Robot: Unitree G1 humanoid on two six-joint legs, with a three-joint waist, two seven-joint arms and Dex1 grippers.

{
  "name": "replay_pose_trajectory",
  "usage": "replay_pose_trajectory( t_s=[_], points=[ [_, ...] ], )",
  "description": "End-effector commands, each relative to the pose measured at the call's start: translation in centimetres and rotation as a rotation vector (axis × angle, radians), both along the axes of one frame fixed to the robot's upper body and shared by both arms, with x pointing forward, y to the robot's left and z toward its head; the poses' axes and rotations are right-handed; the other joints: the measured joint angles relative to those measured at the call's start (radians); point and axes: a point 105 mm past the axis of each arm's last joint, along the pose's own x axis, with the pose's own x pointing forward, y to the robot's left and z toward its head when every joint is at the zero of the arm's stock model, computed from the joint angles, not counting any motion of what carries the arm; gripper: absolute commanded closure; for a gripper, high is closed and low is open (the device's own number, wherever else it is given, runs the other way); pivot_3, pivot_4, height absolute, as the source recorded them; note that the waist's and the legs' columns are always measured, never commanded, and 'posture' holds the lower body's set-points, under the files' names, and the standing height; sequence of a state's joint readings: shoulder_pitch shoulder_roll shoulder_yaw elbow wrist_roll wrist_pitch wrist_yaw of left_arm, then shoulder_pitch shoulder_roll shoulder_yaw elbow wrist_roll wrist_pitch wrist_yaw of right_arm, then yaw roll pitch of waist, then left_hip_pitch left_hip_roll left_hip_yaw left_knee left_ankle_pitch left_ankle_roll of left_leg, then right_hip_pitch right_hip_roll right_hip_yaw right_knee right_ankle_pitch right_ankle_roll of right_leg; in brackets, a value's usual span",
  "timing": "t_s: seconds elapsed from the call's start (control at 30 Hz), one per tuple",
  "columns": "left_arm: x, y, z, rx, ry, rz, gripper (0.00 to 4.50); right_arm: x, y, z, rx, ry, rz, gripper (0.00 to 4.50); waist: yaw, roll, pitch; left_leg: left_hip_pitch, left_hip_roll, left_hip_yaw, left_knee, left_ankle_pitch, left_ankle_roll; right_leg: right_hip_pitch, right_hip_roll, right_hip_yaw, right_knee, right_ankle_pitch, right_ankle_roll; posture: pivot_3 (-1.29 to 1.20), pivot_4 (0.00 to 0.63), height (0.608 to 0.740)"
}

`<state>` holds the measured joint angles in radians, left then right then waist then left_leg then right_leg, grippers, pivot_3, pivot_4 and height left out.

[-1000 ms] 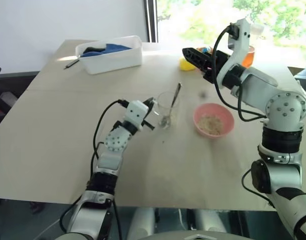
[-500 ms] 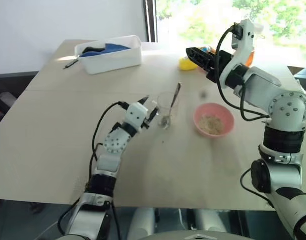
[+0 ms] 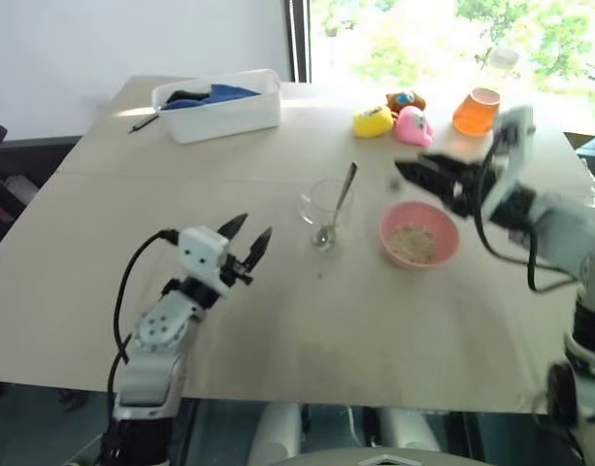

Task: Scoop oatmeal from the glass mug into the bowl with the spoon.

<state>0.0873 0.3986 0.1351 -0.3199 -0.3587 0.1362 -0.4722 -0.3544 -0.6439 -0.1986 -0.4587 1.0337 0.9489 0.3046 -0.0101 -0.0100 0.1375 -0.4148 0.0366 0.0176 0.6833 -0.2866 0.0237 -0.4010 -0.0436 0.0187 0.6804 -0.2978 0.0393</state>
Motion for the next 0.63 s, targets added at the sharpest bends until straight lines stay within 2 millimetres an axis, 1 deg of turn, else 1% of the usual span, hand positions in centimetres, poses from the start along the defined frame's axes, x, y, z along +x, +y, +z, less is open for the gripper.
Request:
replay_pose_trajectory(
  t_s=[0.03, 0.1, 0.17, 0.23, 0.27, 0.33, 0.43, 0.5, 0.63],
  points=[
    [-2.0, 0.9, -0.8, 0.025, 0.055, -0.004, 2.04, -3.0, -0.3, -1.6, -0.074, -0.118, 0.087, 1.08, -0.001, 0.000, 0.000, 0.000, 0.000, 0.000, 0.000, 0.000, 0.000, 0.000, 0.001, 0.000, -0.001, 0.000, 0.000, 0.00, 0.150, 0.740],
    [-3.4, 0.8, -1.6, 0.032, 0.092, -0.045, 2.04, -4.3, -1.0, -3.8, -0.127, -0.131, 0.085, 1.08, -0.003, 0.000, 0.000, 0.001, 0.000, 0.000, -0.001, 0.000, 0.000, 0.000, 0.005, 0.001, -0.001, 0.000, 0.000, 0.00, 0.150, 0.740],
    [-4.6, 1.2, -2.6, 0.026, 0.143, -0.054, 2.04, -5.8, -1.8, -7.2, -0.262, -0.136, 0.107, 1.08, -0.003, 0.000, 0.000, 0.003, 0.001, 0.000, -0.001, 0.000, 0.000, 0.003, 0.006, 0.001, -0.001, 0.000, 0.000, 0.00, 0.150, 0.740],
    [-5.4, 1.5, -3.3, 0.058, 0.173, -0.055, 2.04, -7.0, -2.6, -9.6, -0.279, -0.122, 0.108, 1.08, -0.001, -0.001, 0.002, 0.010, 0.000, 0.001, -0.001, 0.000, 0.000, 0.010, 0.006, 0.001, -0.002, -0.001, 0.000, 0.00, 0.150, 0.740],
    [-5.7, 1.7, -3.7, 0.076, 0.184, -0.054, 2.04, -7.4, -2.9, -10.7, -0.287, -0.112, 0.104, 1.08, -0.001, -0.001, 0.002, 0.017, 0.001, 0.001, -0.003, 0.000, 0.000, 0.016, 0.006, 0.001, -0.003, -0.001, -0.001, 0.00, 0.150, 0.740],
    [-6.0, 1.7, -4.2, 0.103, 0.197, -0.054, 2.04, -7.7, -3.4, -12.3, -0.247, -0.089, 0.058, 1.08, -0.002, -0.002, 0.003, 0.025, 0.001, 0.002, -0.005, 0.000, 0.000, 0.023, 0.007, 0.001, -0.004, -0.001, -0.001, 0.00, 0.150, 0.740],
    [-6.3, 1.4, -4.8, 0.131, 0.206, -0.068, 2.04, -8.0, -3.5, -13.2, -0.231, -0.115, 0.048, 1.08, -0.002, -0.003, 0.004, 0.030, 0.001, 0.004, -0.006, 0.000, 0.000, 0.026, 0.008, 0.003, -0.004, -0.002, -0.002, 0.00, 0.150, 0.740],
    [-6.5, 1.2, -5.2, 0.142, 0.212, -0.073, 2.04, -7.8, -3.7, -13.4, -0.208, -0.125, 0.014, 1.08, -0.003, -0.003, 0.005, 0.033, 0.001, 0.007, -0.008, 0.000, 0.000, 0.026, 0.008, 0.007, -0.004, -0.002, -0.002, 0.00, 0.150, 0.740],
    [-6.4, 1.2, -5.6, 0.169, 0.214, -0.064, 2.04, -7.8, -3.8, -13.5, -0.197, -0.127, 0.018, 1.08, -0.002, -0.003, 0.005, 0.032, 0.001, 0.007, -0.010, 0.000, 0.000, 0.026, 0.008, 0.009, -0.004, -0.001, -0.001, 0.00, 0.150, 0.740]
  ],
)
